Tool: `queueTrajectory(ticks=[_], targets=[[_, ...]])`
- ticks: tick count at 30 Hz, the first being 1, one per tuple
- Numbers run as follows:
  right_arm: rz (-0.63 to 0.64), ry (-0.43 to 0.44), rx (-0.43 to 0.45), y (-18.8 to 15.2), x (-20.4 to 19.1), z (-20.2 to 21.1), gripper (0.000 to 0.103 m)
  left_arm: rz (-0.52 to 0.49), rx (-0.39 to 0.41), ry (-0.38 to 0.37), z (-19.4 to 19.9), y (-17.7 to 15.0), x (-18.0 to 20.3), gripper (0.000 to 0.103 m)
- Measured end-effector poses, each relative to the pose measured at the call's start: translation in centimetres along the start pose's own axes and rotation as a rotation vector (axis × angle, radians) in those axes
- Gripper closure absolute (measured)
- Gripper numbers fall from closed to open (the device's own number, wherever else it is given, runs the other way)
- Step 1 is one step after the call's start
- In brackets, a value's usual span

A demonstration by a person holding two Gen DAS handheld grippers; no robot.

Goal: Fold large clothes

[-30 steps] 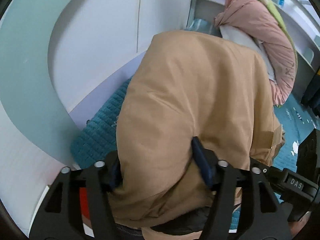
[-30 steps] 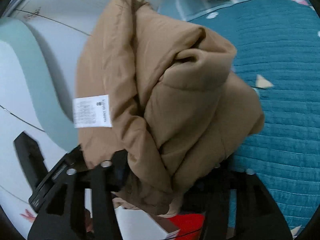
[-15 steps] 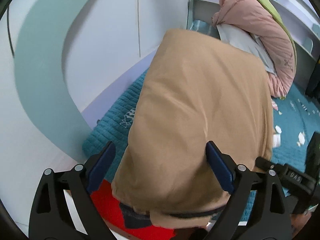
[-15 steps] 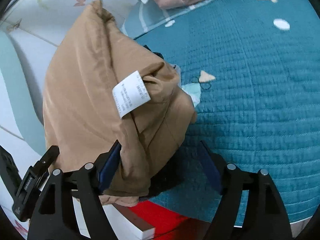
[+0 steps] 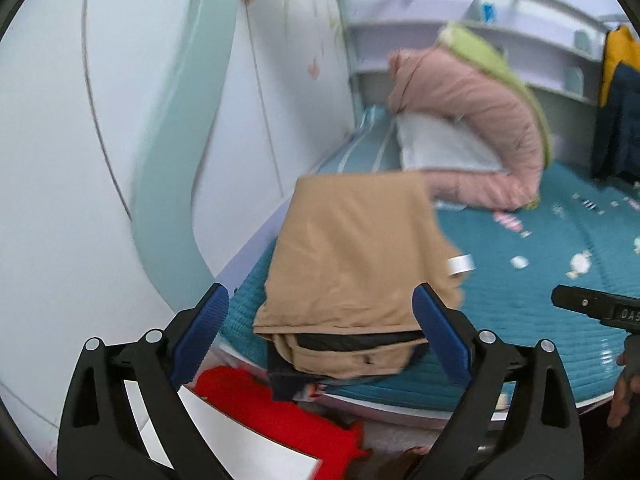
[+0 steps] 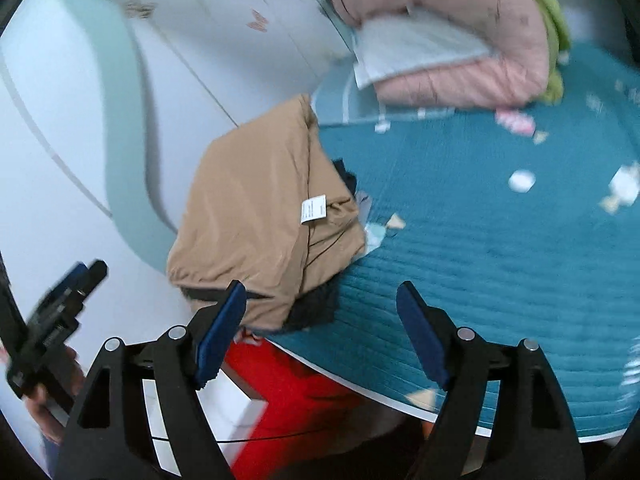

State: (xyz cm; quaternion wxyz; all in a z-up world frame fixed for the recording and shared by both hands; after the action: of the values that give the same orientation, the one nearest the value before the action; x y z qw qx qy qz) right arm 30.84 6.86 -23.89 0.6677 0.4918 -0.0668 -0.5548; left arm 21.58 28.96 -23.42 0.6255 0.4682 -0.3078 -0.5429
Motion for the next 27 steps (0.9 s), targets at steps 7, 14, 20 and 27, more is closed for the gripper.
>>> queueTrajectory(ticks=[7, 14, 20, 27], targets=[[0.164, -0.041, 0.122, 1.9, -1.5, 10.1, 0.018, 0.084, 0.083, -0.092, 10.0, 2.8, 4.6, 0.005], [0.242, -0.099, 0.260, 2.1, -3.3, 19.7, 0.009, 0.097, 0.109, -0.136, 17.0, 4.3, 9.6, 0.005], [0.283, -0.157, 0.351, 2.0, -4.1, 25.2, 0.009, 0.085, 0.161, -0.133, 21.2, 5.2, 12.5, 0.005], [0.308, -0.205, 0.427, 1.8, -4.4, 29.5, 0.008, 0.096, 0.197, -0.116, 24.6, 6.5, 14.0, 0.005]])
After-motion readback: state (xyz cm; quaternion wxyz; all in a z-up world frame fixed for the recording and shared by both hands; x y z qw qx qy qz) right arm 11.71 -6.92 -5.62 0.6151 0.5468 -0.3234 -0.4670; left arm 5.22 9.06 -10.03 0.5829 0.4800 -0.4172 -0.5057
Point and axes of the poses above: each gripper's, at about its wrist camera, not at the fingertips, and z roughly against the way its jaws point, x to its right, y to its top, the point moved 6 cm from there along -z, roughly the way its jaws point, and after that the axes turned 10 degrees about x, right-handed, at the moved point
